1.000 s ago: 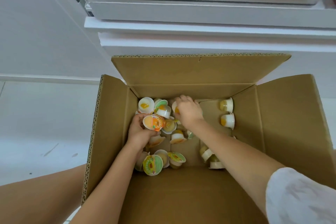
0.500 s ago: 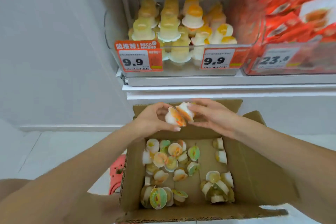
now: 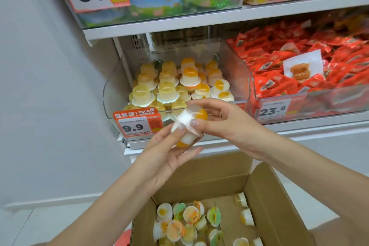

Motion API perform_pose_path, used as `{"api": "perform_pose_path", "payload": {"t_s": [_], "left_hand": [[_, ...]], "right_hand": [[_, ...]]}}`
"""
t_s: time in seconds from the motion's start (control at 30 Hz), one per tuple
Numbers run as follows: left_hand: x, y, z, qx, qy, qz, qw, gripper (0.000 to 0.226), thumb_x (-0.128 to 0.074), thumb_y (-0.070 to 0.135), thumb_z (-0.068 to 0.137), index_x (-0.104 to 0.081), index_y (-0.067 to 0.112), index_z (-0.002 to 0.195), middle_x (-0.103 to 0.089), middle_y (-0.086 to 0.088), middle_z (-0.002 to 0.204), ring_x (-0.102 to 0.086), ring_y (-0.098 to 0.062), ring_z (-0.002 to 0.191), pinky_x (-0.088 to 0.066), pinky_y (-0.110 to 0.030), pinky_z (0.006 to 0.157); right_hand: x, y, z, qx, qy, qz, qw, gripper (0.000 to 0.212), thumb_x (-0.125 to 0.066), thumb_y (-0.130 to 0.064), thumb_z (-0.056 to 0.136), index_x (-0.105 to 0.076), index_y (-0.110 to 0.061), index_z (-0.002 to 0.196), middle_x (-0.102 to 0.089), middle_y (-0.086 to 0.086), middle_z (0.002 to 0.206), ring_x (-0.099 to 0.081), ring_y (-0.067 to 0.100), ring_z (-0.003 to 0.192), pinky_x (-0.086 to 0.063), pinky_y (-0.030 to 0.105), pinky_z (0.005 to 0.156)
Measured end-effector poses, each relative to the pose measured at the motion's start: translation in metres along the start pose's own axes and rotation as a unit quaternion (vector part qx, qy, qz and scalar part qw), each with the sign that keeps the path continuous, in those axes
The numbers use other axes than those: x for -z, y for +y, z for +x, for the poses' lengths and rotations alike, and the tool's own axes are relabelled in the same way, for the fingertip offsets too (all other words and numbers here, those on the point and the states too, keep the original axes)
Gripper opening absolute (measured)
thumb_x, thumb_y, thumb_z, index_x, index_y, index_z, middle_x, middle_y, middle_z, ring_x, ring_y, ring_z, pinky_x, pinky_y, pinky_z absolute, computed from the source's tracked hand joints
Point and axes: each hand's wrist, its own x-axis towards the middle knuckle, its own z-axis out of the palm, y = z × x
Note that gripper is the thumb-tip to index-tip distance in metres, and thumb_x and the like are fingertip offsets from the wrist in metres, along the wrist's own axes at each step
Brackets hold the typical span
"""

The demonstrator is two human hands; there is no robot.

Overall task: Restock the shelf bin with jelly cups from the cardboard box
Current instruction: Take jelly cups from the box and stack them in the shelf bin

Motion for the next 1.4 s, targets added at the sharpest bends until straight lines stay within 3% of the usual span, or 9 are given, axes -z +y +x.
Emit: {"api": "perform_pose_path", "payload": {"t_s": [0.43,0.57,0.73,0.8,0.87,0.93,1.0,1.2,1.4], "left_hand": [[-0.009,0.001,0.008,0.117,-0.036,-0.118,0.986,0.08,-0.094,0.01,0.041,-0.063,-0.001,0.114,-0.06,-0.03,0.119,-0.065,-0.042,0.098,-0.06,-0.041,0.062],[-0.008,0.005,0.007,0.129,-0.057,-0.111,0.984,0.088,-0.094,0.009,0.043,-0.056,-0.002,0.122,-0.057,-0.03,0.124,-0.063,-0.041,0.103,-0.057,-0.044,0.078],[-0.009,0.006,0.003,0.132,-0.047,-0.11,0.984,0.065,-0.09,0.022,0.054,-0.068,-0.003,0.109,-0.061,-0.028,0.118,-0.066,-0.037,0.101,-0.06,-0.039,0.069],[-0.014,0.014,0.001,0.112,-0.025,-0.022,0.993,0.057,-0.072,0.039,0.075,-0.061,0.005,0.12,-0.065,-0.022,0.117,-0.067,-0.032,0.101,-0.06,-0.038,0.073],[-0.011,0.025,0.001,0.017,0.049,0.211,0.976,0.048,-0.062,0.043,0.082,-0.059,0.014,0.12,-0.069,-0.01,0.113,-0.069,-0.021,0.098,-0.059,-0.036,0.078],[0.003,0.036,0.003,-0.122,0.136,0.45,0.874,0.033,-0.066,0.034,0.085,-0.061,0.022,0.115,-0.068,0.003,0.103,-0.066,-0.01,0.093,-0.056,-0.03,0.083],[0.02,0.044,0.008,-0.153,0.149,0.546,0.81,0.02,-0.07,0.025,0.083,-0.065,0.022,0.102,-0.067,0.007,0.092,-0.064,-0.009,0.088,-0.052,-0.025,0.082],[0.043,0.05,0.024,-0.122,0.155,0.613,0.765,0.012,-0.069,0.02,0.082,-0.068,0.02,0.094,-0.069,0.005,0.089,-0.063,-0.007,0.088,-0.051,-0.027,0.085],[0.043,0.049,0.027,-0.131,0.162,0.606,0.767,0.014,-0.07,0.022,0.081,-0.068,0.019,0.095,-0.069,0.004,0.088,-0.063,-0.009,0.088,-0.051,-0.029,0.085]], "right_hand": [[0.023,-0.008,0.008,0.018,-0.166,-0.181,0.969,0.07,-0.084,-0.012,0.068,-0.053,-0.028,0.129,-0.057,-0.007,0.126,-0.057,0.007,0.116,-0.046,0.029,0.102],[0.021,-0.01,0.004,0.044,-0.118,-0.195,0.973,0.061,-0.084,-0.01,0.068,-0.059,-0.026,0.122,-0.062,-0.007,0.116,-0.062,0.008,0.107,-0.048,0.029,0.099],[0.016,-0.015,0.004,0.07,-0.108,-0.252,0.959,0.053,-0.085,-0.013,0.067,-0.064,-0.027,0.113,-0.066,-0.013,0.11,-0.061,0.001,0.103,-0.048,0.017,0.091],[0.015,-0.016,0.01,0.093,-0.052,-0.26,0.96,0.049,-0.085,-0.011,0.066,-0.067,-0.02,0.111,-0.068,-0.009,0.107,-0.063,0.003,0.099,-0.05,0.018,0.088],[0.023,-0.022,0.023,0.101,0.033,-0.258,0.96,0.049,-0.086,-0.018,0.066,-0.067,-0.021,0.112,-0.069,-0.008,0.105,-0.064,0.005,0.096,-0.052,0.022,0.084],[0.037,-0.035,0.046,0.092,0.095,-0.305,0.943,0.053,-0.085,-0.03,0.066,-0.064,-0.026,0.114,-0.067,-0.011,0.104,-0.063,0.004,0.093,-0.051,0.02,0.077],[0.045,-0.049,0.073,0.075,0.101,-0.406,0.905,0.054,-0.084,-0.04,0.064,-0.062,-0.026,0.111,-0.065,-0.011,0.102,-0.061,0.006,0.092,-0.045,0.016,0.071],[0.03,-0.038,0.124,0.042,0.028,-0.579,0.814,0.059,-0.082,-0.043,0.064,-0.063,-0.017,0.113,-0.067,0.0,0.103,-0.059,0.017,0.095,-0.046,0.027,0.074],[0.029,-0.023,0.136,0.019,0.017,-0.601,0.799,0.05,-0.082,-0.044,0.064,-0.062,-0.012,0.097,-0.061,0.004,0.096,-0.057,0.022,0.089,-0.046,0.031,0.068]]}}
